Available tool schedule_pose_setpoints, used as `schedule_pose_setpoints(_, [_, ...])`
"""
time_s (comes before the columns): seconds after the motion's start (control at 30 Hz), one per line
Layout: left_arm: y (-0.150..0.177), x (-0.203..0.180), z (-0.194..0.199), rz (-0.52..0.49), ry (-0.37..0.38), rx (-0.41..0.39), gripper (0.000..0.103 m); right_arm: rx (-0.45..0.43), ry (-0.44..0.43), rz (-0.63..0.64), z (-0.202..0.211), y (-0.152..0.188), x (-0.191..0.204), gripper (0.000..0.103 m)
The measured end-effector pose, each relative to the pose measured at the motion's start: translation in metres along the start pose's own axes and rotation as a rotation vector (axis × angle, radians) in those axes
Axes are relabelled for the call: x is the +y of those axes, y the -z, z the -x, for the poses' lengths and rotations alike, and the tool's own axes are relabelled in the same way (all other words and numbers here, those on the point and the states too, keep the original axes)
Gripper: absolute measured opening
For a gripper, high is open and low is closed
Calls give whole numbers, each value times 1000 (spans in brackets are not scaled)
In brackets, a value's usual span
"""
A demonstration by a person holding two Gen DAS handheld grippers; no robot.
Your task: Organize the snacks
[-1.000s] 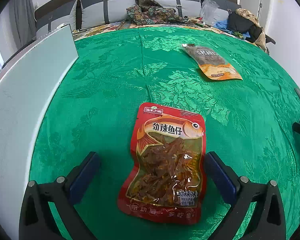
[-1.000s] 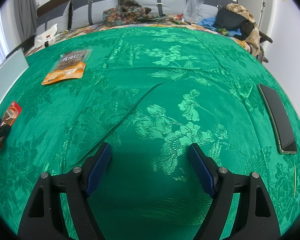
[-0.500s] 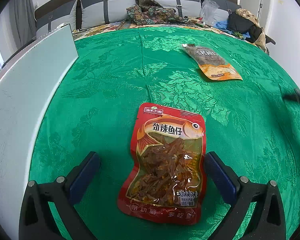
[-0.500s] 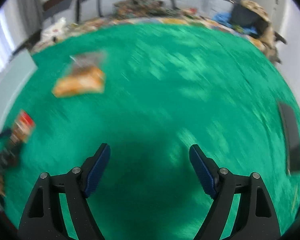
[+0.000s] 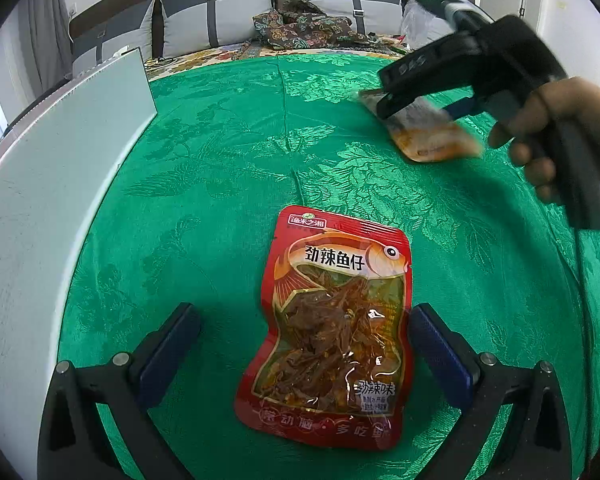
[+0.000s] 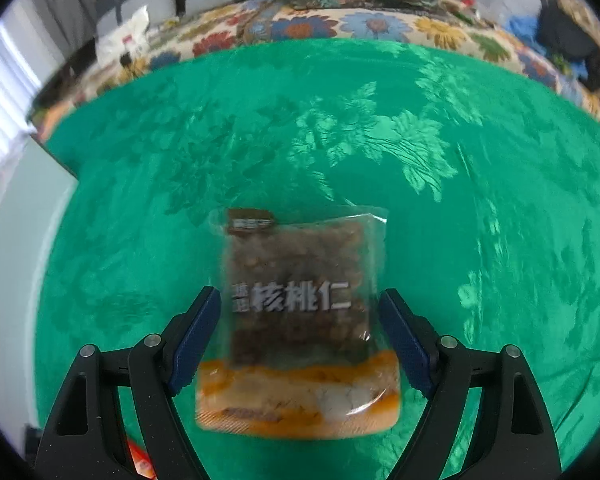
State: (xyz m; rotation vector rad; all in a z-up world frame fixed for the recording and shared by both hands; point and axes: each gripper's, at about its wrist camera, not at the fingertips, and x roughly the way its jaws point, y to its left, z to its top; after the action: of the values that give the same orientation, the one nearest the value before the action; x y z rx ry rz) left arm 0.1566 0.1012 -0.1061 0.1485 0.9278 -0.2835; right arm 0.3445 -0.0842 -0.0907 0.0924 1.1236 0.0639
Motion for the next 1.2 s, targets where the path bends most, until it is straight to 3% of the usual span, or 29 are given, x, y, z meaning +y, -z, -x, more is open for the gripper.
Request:
schedule_pose_setpoints(0.27, [0, 0, 0, 0, 0, 0, 103, -89, 26, 65, 2, 16, 6, 87])
schedule_pose_setpoints(0.47, [0, 0, 0, 0, 0, 0, 103, -14, 70, 92, -5, 7, 19, 89])
schedule_pose_setpoints(0.67, [0, 0, 0, 0, 0, 0, 103, 79, 69, 105, -4, 0, 21, 81])
schedule_pose_setpoints(0.8, [0, 0, 0, 0, 0, 0, 103, 80, 46, 128, 2, 6, 22, 63])
schedule_pose_setpoints(1.0, [0, 0, 0, 0, 0, 0, 103, 105, -19, 187, 18, 33, 18, 53])
schedule_pose_setpoints(1.2, [0, 0, 0, 0, 0, 0, 103, 104, -108, 245, 52, 99, -9, 52])
